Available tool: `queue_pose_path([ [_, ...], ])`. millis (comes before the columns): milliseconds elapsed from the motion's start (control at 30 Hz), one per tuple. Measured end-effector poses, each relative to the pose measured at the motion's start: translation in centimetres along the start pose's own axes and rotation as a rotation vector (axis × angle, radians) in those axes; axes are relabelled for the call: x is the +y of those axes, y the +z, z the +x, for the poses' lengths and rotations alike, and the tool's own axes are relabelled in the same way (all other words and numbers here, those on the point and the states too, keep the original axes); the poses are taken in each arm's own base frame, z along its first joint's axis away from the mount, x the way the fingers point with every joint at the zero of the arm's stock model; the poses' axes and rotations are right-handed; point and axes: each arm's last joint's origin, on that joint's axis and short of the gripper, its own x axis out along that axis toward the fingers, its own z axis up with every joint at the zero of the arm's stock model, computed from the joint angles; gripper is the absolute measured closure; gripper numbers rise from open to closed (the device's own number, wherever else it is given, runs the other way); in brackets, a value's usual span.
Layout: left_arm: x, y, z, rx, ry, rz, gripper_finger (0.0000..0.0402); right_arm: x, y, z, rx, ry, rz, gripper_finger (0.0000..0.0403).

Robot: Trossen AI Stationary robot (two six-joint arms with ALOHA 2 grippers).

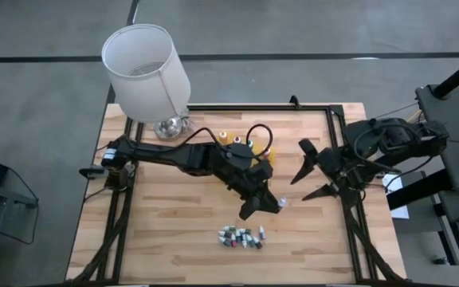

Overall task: Pick & Place food coloring
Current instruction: Put the small orange food coloring bottle into the yellow bin

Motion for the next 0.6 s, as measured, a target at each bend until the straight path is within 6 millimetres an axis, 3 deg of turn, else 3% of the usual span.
queue_pose_path([
  [600,0.0,0.2,0.1,-0.016,-0.049,-0.009,0.0343,-0.8,-0.1,3.2,0.066,0.026,0.009,0.0179],
])
